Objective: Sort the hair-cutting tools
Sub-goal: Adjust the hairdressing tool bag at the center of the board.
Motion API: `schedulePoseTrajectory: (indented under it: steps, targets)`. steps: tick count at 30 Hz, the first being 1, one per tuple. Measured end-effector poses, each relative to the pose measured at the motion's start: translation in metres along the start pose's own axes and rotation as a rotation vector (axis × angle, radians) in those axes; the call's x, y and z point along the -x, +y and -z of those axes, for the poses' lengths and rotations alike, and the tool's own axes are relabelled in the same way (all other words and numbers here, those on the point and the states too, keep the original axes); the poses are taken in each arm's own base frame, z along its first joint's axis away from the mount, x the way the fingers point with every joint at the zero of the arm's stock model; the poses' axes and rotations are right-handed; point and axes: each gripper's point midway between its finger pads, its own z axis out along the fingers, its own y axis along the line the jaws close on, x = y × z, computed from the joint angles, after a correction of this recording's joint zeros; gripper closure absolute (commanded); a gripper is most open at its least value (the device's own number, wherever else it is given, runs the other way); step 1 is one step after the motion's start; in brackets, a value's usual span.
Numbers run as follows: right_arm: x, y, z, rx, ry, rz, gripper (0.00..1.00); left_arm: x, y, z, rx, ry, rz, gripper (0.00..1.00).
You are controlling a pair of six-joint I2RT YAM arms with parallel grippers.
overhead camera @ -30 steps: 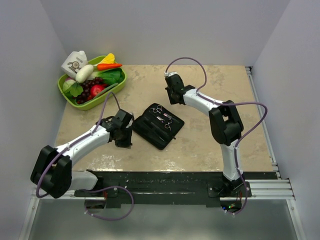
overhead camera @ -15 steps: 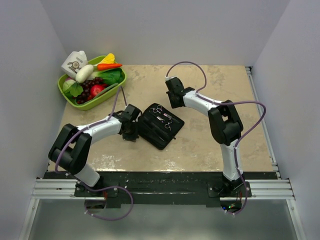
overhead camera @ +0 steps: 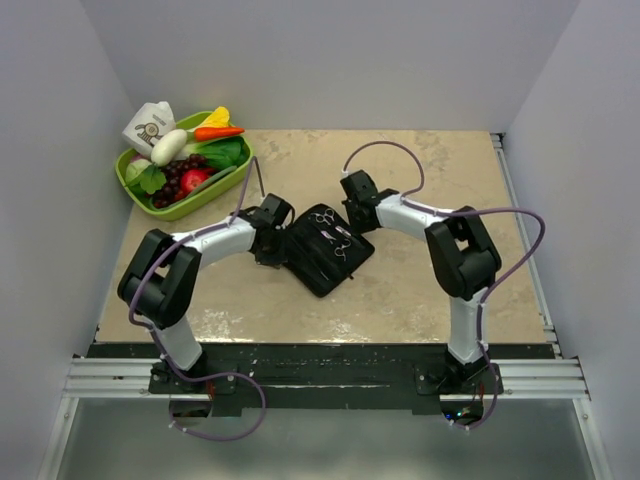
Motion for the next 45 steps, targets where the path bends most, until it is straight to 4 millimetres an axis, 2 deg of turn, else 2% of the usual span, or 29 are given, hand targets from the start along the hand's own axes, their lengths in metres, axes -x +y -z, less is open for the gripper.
schedulePoseTrajectory:
  steps: [10, 15, 19, 24, 28, 30, 33, 35, 38, 41, 45]
  targets:
    - [-0.072, -0.007, 0.041, 0.043, 0.082, -0.059, 1.0, 0.026, -0.008, -0.009, 0.015, -0.028, -0.022, 1.0]
    - [-0.094, -0.003, 0.057, 0.046, 0.111, -0.074, 1.0, 0.036, -0.012, -0.013, 0.015, -0.04, -0.032, 1.0]
    - [-0.093, -0.005, 0.07, 0.036, 0.103, -0.096, 1.0, 0.044, -0.016, -0.016, 0.012, -0.046, -0.044, 1.0]
    - [-0.077, -0.017, 0.087, -0.014, 0.051, -0.111, 1.0, 0.045, -0.015, -0.016, 0.023, -0.046, -0.046, 1.0]
    - [-0.061, -0.014, 0.101, 0.004, 0.015, -0.118, 1.0, 0.04, -0.005, -0.012, 0.064, -0.029, -0.057, 1.0]
    - [-0.052, -0.004, 0.11, 0.041, -0.001, -0.111, 1.0, 0.038, -0.001, -0.006, 0.081, -0.023, -0.06, 1.0]
    - [-0.045, 0.027, 0.124, 0.117, -0.011, -0.068, 1.0, 0.04, 0.001, 0.01, 0.086, -0.037, -0.059, 1.0]
    - [-0.045, 0.054, 0.133, 0.179, -0.013, -0.033, 1.0, 0.046, -0.001, 0.025, 0.07, -0.064, -0.055, 1.0]
    - [-0.052, 0.084, 0.139, 0.254, 0.004, -0.007, 1.0, 0.06, -0.014, 0.047, 0.011, -0.113, -0.048, 1.0]
    - [-0.059, 0.095, 0.136, 0.281, 0.028, -0.019, 1.0, 0.076, -0.031, 0.066, -0.072, -0.162, -0.045, 1.0]
    - [-0.061, 0.099, 0.124, 0.288, 0.043, -0.058, 1.0, 0.081, -0.05, 0.072, -0.17, -0.172, -0.051, 1.0]
